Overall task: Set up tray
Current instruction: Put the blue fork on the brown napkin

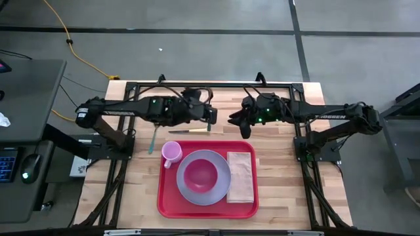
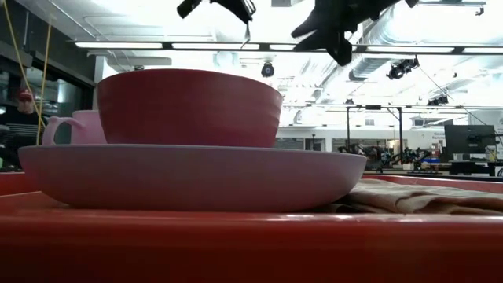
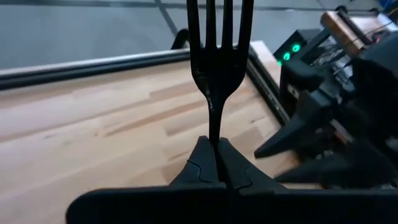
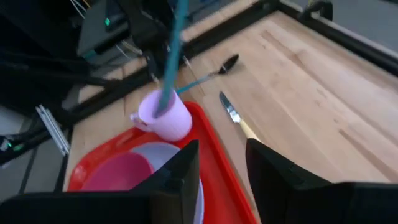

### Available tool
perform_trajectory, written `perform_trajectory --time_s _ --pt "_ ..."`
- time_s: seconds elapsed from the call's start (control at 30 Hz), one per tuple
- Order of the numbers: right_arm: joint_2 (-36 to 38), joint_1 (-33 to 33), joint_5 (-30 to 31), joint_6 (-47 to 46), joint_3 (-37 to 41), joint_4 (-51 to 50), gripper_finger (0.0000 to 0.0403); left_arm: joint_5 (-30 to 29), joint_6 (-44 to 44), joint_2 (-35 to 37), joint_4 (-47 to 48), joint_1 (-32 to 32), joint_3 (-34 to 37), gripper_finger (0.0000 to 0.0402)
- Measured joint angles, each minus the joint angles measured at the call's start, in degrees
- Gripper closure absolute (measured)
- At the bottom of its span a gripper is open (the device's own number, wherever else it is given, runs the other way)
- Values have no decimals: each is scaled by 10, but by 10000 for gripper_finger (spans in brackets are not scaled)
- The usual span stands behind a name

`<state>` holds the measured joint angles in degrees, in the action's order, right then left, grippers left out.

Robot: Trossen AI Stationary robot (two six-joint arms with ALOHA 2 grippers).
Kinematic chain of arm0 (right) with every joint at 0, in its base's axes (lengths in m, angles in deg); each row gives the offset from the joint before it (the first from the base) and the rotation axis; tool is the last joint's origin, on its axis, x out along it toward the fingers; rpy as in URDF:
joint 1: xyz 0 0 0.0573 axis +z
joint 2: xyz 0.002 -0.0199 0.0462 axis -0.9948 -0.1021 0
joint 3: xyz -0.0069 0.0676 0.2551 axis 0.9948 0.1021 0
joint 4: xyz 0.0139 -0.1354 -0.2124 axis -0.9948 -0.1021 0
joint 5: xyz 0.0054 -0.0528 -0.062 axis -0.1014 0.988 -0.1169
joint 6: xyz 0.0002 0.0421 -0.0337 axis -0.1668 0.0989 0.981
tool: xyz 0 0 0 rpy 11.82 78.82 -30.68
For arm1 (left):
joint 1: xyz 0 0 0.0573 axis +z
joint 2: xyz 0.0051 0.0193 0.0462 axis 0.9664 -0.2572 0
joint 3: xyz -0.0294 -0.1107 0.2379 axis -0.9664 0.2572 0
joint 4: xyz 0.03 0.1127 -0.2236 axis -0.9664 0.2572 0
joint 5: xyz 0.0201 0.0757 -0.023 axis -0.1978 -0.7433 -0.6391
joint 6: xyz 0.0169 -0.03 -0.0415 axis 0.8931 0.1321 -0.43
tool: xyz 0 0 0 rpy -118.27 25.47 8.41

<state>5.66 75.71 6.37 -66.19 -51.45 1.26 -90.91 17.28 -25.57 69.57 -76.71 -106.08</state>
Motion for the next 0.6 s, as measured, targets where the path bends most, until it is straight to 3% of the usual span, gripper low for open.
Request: perform_trajectory --time_s 0.6 --pt "-8 7 48 0 0 48 183 41 54 -48 -114 45 0 391"
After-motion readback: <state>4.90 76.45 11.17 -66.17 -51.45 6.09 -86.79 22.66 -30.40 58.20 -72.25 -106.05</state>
